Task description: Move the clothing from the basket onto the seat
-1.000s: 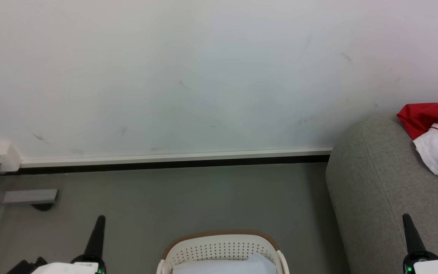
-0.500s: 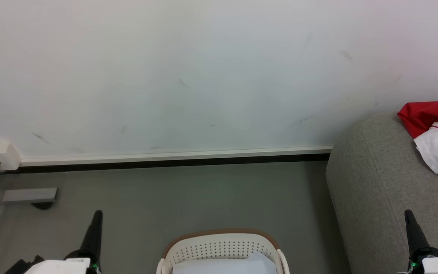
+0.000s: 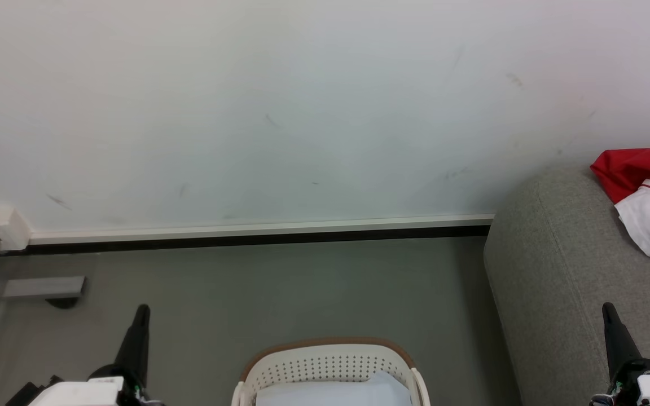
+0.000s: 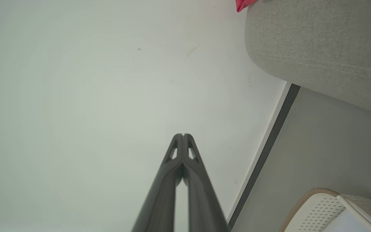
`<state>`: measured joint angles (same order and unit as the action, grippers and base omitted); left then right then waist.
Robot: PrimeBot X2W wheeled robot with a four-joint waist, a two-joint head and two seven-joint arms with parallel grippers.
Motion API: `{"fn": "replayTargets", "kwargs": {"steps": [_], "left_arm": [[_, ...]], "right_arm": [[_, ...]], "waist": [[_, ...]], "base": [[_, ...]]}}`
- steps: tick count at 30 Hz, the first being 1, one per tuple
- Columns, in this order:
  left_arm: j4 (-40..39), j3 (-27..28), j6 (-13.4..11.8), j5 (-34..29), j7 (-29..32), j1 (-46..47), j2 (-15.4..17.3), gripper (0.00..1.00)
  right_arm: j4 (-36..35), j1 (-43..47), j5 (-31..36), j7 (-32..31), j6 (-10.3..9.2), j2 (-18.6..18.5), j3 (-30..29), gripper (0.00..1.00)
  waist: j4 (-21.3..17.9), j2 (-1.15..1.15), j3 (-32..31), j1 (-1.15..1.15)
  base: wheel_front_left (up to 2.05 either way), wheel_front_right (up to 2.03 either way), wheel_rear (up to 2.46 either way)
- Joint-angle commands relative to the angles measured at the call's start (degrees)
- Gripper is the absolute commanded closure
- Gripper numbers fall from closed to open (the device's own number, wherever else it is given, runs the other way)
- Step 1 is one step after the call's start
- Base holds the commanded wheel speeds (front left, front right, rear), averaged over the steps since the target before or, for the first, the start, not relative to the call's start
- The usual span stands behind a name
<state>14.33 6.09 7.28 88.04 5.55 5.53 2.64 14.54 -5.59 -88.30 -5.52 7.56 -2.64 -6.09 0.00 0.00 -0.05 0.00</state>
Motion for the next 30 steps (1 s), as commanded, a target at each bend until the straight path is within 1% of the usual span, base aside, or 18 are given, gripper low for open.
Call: {"fn": "replayTargets", "kwargs": {"steps": [1,9,30], "left_arm": [[-0.3,0.3,0.3,1.9,0.5,0.7,0.4,1.0],[-0.4,0.6,0.4,4.8,1.3,1.0,0.4,1.0],[-0.4,0.6,0.4,4.7,1.2,1.0,0.4,1.0]], "right_arm": [[-0.5,-0.7,-1.4,-0.5,-0.13,-0.4,-0.3,1.0],[-0.7,-1.0,-4.4,-1.2,-0.14,-0.4,-0.6,1.0],[-0.7,-1.0,-4.2,-1.2,-0.14,-0.4,-0.6,1.0]], "waist": [[0.0,0.0,0.0,0.0],[0.0,0.0,0.2,0.0],[0.0,0.0,0.2,0.0]], "base": [[0.0,0.0,0.0],[0.0,0.0,0.0],[0.0,0.0,0.0]]}}
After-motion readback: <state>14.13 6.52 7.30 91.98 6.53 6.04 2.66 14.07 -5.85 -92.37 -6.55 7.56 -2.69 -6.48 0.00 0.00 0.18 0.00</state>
